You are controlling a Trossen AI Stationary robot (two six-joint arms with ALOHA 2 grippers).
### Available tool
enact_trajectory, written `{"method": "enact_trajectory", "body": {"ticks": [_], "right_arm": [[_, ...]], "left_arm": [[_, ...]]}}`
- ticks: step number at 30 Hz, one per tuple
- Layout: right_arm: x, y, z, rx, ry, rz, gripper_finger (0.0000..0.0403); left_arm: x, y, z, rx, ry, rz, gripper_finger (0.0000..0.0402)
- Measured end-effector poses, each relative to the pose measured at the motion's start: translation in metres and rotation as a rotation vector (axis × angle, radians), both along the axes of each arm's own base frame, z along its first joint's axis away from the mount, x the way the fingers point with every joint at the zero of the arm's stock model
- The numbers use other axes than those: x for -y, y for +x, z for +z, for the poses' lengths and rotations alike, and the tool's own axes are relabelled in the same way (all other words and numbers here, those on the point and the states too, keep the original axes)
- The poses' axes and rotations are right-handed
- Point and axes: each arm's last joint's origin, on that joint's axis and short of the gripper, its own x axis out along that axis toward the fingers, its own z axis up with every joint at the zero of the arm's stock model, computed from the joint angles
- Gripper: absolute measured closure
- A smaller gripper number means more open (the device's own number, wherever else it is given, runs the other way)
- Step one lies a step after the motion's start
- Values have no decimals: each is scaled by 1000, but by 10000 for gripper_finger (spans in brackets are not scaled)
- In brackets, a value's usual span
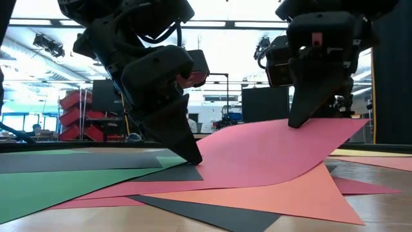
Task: Organize paper
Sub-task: Stack the orange colored paper on top of the orange colored papers
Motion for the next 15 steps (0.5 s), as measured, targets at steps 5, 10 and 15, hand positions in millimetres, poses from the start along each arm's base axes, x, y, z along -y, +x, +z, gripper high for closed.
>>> {"method": "enact_trajectory", "body": {"ticks": [5,10,15], "right_arm": [[-14,-2,1,9,30,4,220],[-28,-5,3,38,24,-19,211],[-30,-6,2,101,-28,-80,204]], "left_arm": [[0,0,0,-1,-1,-1,402],[0,0,0,-1,-1,-1,402],[0,0,0,-1,-1,-1,402]]}}
